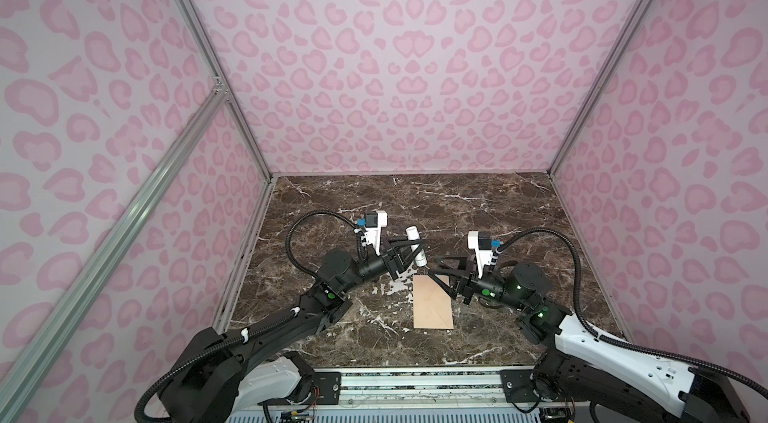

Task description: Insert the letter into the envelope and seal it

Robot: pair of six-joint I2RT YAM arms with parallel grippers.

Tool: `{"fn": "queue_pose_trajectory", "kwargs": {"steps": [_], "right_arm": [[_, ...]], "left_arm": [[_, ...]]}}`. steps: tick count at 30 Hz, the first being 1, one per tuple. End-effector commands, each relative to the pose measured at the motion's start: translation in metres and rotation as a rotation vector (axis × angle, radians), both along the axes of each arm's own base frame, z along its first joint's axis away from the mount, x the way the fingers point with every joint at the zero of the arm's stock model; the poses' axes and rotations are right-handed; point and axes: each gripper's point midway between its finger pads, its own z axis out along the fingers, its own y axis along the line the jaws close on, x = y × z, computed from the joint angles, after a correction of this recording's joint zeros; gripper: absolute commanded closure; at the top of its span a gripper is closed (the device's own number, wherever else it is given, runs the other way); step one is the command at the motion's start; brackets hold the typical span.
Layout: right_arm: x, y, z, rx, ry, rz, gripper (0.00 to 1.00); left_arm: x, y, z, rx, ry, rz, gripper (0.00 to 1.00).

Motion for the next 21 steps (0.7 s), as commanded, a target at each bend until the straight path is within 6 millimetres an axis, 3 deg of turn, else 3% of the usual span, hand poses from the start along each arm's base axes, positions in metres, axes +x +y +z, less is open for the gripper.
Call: {"fn": "queue_pose_trajectory", "kwargs": {"steps": [1, 21], "right_arm": [[-0.0071, 0.0044, 0.0169, 0.065, -0.023, 0.063, 0.4], [-0.0015, 0.012, 0.0131, 0.096, 0.013, 0.099, 0.58]], "left_arm": [[-0.0107, -0.0007, 0.024, -0.072, -0.07, -0.056, 0.95], [-0.009, -0.0057, 0.0161, -0.079, -0.052, -0.08, 0.96]]}}
